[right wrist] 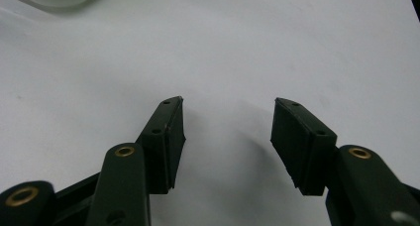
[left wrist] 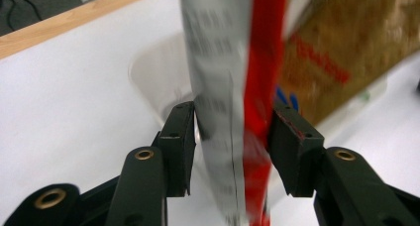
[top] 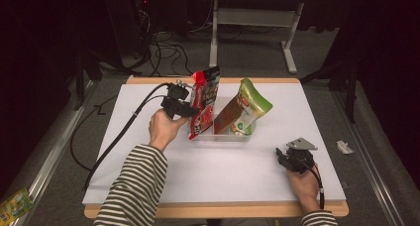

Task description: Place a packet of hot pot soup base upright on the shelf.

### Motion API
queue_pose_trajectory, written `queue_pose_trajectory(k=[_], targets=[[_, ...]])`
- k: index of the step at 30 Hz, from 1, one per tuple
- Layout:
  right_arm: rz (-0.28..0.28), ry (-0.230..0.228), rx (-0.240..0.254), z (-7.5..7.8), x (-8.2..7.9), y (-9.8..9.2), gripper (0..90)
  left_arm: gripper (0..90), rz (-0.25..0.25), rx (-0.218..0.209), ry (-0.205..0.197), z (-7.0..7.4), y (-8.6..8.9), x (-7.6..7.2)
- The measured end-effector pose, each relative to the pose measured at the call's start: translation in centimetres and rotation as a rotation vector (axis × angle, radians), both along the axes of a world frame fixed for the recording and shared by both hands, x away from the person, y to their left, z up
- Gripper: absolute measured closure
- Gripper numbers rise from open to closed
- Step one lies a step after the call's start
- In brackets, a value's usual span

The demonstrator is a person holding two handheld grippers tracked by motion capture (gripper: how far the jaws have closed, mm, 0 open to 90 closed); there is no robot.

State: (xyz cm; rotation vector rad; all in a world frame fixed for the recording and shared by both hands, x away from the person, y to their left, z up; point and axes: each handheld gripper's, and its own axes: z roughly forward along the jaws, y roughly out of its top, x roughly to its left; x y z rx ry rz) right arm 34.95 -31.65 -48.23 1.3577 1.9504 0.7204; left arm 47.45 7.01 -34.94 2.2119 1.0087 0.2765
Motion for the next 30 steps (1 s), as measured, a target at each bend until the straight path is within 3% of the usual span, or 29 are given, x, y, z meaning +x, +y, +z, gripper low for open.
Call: queue_pose_trajectory(k=[2, 4, 8, 13, 21, 30], targets=[[0.004, -0.001, 0.000, 0.0, 0.0, 0.0, 47.1, 59.1, -0.019, 0.049, -0.010, -0.3, 0.2, -0.8], [0.006, 0.001, -0.001, 0.0, 0.0, -0.1, 47.1, 68.9, -0.044, 0.089, -0.009, -0.6, 0.3, -1.5], [0.003, 0.001, -0.005, 0.0, 0.0, 0.0, 47.2, 75.5, -0.083, 0.139, 0.014, -1.7, 0.0, -1.9], [0.004, -0.001, -0.006, 0.0, 0.0, 0.0, 47.2, 83.6, -0.095, 0.170, 0.021, -2.6, -0.1, -1.9], [0.008, 0.002, -0.003, 0.0, 0.0, 0.0, 48.5, 89.5, -0.103, 0.207, 0.023, -3.9, -0.8, -1.8], [0.009, 0.003, -0.003, 0.0, 0.0, 0.1, 48.8, 90.0, -0.089, 0.208, 0.051, -4.7, -1.0, -1.5]])
